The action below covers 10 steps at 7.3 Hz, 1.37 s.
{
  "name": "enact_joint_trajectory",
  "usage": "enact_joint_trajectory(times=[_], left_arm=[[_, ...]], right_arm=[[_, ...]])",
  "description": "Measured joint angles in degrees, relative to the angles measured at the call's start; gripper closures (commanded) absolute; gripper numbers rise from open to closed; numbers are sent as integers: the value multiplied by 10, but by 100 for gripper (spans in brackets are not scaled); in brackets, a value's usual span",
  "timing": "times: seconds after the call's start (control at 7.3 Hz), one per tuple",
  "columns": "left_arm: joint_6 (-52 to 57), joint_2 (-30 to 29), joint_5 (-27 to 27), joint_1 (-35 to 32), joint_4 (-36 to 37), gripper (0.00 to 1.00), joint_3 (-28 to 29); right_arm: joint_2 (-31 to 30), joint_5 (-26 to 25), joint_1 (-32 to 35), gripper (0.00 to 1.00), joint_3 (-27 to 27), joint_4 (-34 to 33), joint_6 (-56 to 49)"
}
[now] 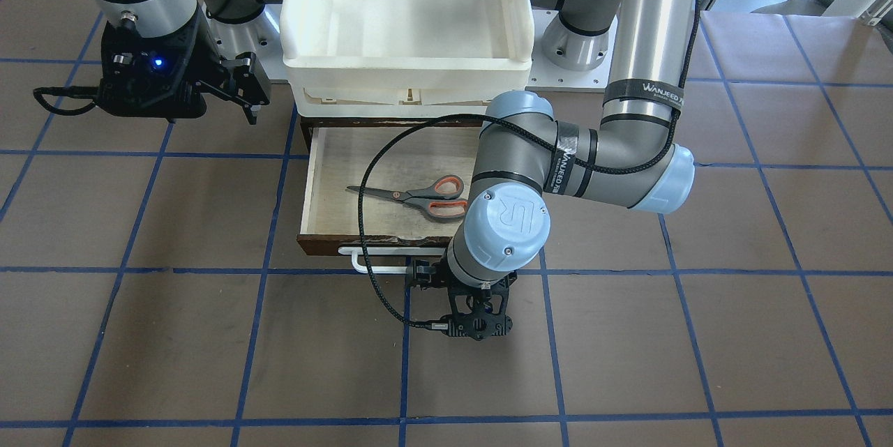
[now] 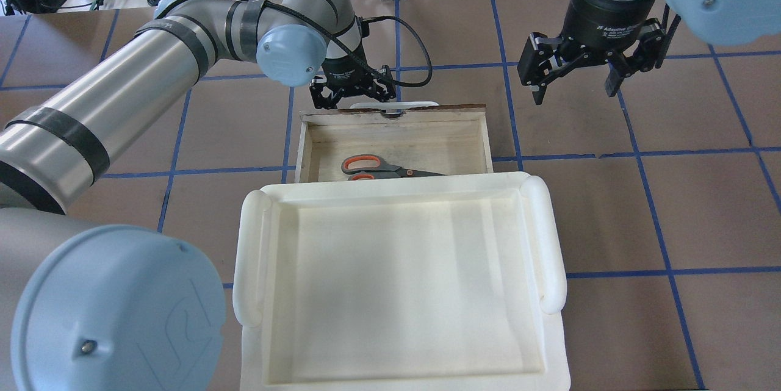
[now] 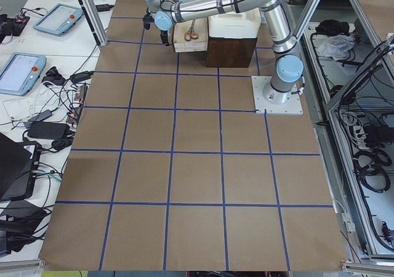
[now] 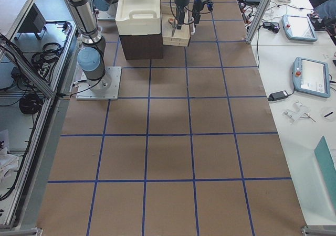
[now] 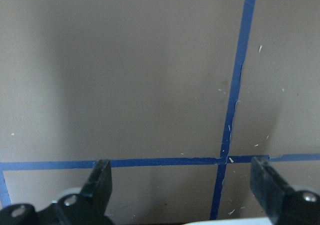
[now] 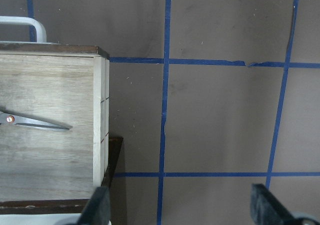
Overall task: Put scissors in drawer and close it
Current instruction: 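Lower the left gripper onto the drawer front near the handle, then push the drawer with the left gripper toward the box until closed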
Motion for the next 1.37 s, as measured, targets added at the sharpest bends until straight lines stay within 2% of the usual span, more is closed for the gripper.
enact_joint_trajectory(times=[0.68,1.37], left_arm=[[1,13,-1,0,-31,0,-2],[1,18,-1,10,-24,0,17]], right_arm=[[-1,-3,1,0,0,-3,-4],[-1,-7,2,0,0,-2,-6]])
